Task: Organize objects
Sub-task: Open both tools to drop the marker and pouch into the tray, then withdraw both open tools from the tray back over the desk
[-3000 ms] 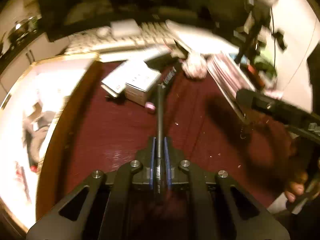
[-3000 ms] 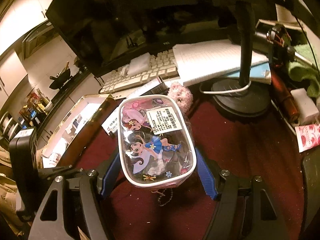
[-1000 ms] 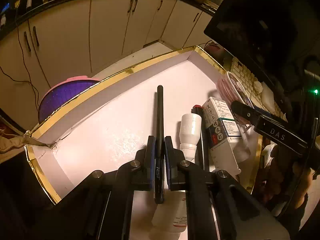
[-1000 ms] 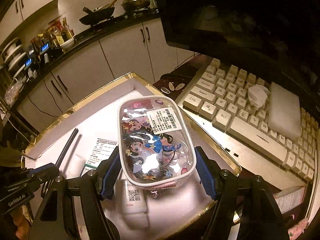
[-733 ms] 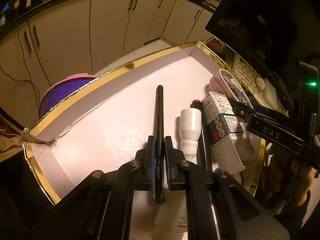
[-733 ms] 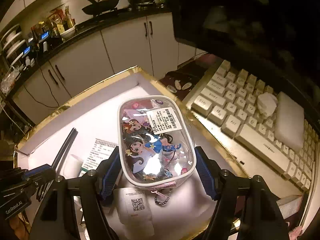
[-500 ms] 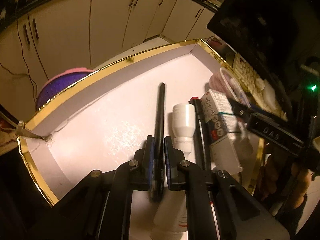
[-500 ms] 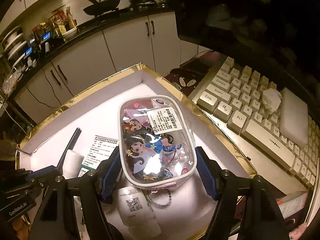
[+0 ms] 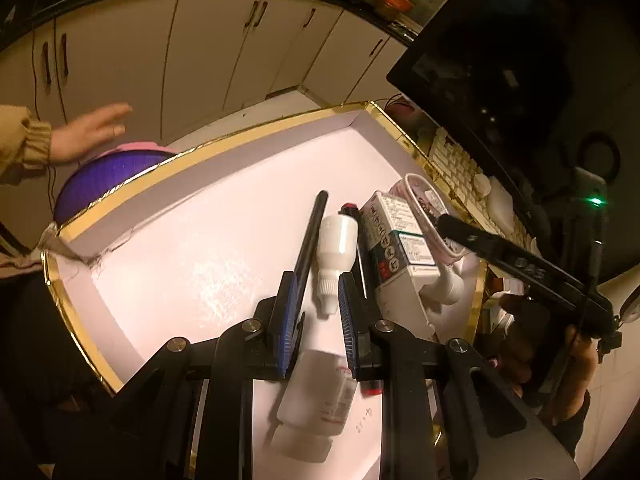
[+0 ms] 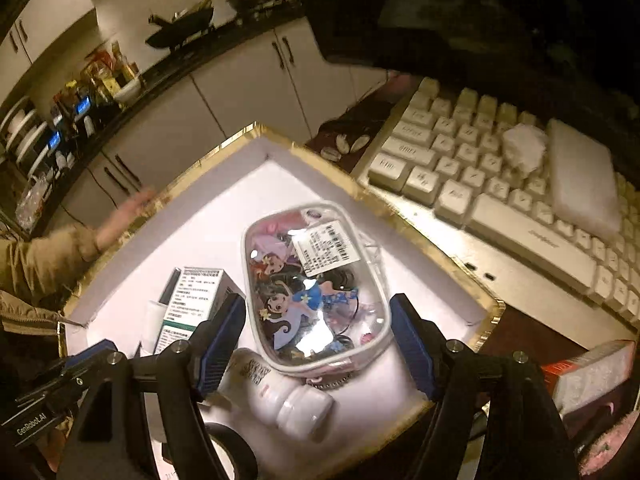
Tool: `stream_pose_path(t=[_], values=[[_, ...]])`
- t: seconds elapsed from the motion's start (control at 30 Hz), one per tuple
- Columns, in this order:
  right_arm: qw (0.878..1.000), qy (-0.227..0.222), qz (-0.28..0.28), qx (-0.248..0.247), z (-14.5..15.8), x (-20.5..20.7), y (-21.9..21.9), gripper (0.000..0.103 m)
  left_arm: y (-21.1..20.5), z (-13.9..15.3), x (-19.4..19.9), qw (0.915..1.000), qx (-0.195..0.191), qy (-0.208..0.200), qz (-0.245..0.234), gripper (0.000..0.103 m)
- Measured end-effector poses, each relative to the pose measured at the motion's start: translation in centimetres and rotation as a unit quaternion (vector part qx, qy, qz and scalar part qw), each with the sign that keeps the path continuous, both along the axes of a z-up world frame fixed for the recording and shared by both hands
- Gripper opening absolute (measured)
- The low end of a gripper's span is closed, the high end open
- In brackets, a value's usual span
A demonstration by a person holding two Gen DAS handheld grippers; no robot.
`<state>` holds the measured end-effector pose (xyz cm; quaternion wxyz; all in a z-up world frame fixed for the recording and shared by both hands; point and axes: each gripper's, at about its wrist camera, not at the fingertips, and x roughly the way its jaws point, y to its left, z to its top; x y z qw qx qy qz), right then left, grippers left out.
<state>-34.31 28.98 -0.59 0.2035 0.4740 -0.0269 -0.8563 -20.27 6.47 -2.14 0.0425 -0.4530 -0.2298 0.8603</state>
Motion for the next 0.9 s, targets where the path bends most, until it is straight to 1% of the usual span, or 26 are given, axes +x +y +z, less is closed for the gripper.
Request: stream_pose_path(t=[0.1,0.17,0.27,0.33,0.4,0.47,0.5,0.53,0.57,0.63,0.73,0.9], values=[[1.0,0.006,0.005,-0.015,0.6,1.1,0.5,0.075,0.1,-0.1,0.5,1.0,0.001,-0.003,0.002,0.019],[0.999,0.002,0.013,-0.03,1.0,2.6,0.9,0.075,0.2,0.1,0.9,1.0,0.0,0.002,0.001,0.019],[0.998,0.008,0.018,-0.051,1.5,5.4,1.7,0.075,0.8,0.5,1.6,0.9999,0.001,0.013,-0.002,0.019],[0.998,0.018,0.018,-0.059,1.8,7.8,2.3,0.075,1.5,1.0,2.3,0.9996,0.0,0.029,-0.006,0.019],[0.998,0.018,0.012,-0.062,1.7,9.7,3.0,0.075,2.3,1.7,2.9,0.9988,-0.005,0.047,-0.015,0.019],[0.997,0.019,0.008,-0.08,1.8,11.5,4.4,0.075,3.5,2.5,3.8,0.9973,-0.013,0.065,-0.03,0.019],[0.996,0.026,0.007,-0.09,2.1,12.5,5.2,0.074,4.1,2.8,4.2,0.9966,-0.017,0.072,-0.037,0.024],[0.995,0.035,-0.002,-0.093,2.3,13.4,6.0,0.074,4.9,3.1,4.6,0.9955,-0.02,0.08,-0.047,0.033],[0.995,0.043,-0.012,-0.093,2.5,14.1,6.6,0.074,5.6,3.4,4.8,0.9945,-0.02,0.086,-0.056,0.035],[0.993,0.063,-0.034,-0.094,2.9,15.5,8.4,0.074,7.0,3.8,5.4,0.9927,-0.025,0.094,-0.071,0.035],[0.991,0.077,-0.06,-0.095,2.8,17.3,10.9,0.074,9.1,4.2,6.4,0.9902,-0.028,0.098,-0.096,0.035],[0.989,0.078,-0.094,-0.081,1.6,19.0,14.0,0.074,12.4,3.8,7.0,0.9869,-0.035,0.088,-0.131,0.035]])
